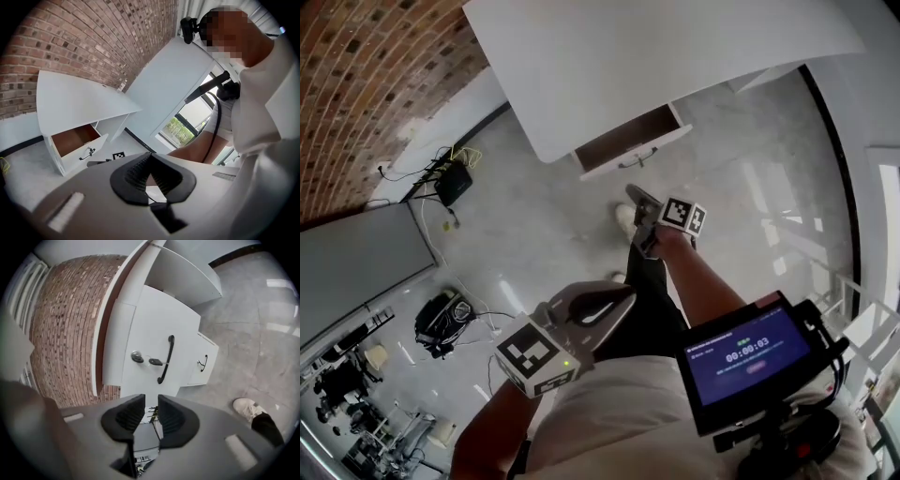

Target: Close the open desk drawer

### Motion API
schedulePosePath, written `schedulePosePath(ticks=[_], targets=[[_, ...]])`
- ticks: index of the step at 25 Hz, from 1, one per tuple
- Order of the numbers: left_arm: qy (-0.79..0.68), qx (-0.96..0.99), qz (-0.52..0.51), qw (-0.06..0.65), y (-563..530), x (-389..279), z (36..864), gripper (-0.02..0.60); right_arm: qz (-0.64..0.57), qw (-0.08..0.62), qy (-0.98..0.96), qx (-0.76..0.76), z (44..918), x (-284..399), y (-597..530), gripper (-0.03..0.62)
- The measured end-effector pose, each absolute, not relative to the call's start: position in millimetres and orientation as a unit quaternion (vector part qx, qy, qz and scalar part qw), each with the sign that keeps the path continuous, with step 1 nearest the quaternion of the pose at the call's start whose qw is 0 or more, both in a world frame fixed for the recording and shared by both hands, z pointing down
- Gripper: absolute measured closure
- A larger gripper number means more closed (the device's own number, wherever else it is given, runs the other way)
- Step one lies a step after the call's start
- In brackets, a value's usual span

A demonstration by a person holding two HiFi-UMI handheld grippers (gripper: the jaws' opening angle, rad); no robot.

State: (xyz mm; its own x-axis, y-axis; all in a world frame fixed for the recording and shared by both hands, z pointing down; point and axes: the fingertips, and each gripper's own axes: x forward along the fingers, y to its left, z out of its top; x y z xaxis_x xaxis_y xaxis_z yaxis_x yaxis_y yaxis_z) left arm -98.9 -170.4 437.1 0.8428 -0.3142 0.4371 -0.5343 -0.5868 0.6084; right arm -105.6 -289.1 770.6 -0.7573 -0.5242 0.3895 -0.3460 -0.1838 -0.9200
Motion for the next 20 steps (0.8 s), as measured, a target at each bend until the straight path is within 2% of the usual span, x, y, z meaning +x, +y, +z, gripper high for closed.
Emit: schedulePosePath(ticks=[5, 20], targets=[[-0.235, 0.874, 0.131, 0.405, -211, -104, 457, 0.575, -0.701, 0.080, 0.622, -0.340, 810, -126, -326, 0.523], [-0.228, 0.870, 0.122, 0.421, -195, -73, 462, 0.575, -0.701, 0.167, 0.617, -0.316, 804, -97, -327, 0.534]])
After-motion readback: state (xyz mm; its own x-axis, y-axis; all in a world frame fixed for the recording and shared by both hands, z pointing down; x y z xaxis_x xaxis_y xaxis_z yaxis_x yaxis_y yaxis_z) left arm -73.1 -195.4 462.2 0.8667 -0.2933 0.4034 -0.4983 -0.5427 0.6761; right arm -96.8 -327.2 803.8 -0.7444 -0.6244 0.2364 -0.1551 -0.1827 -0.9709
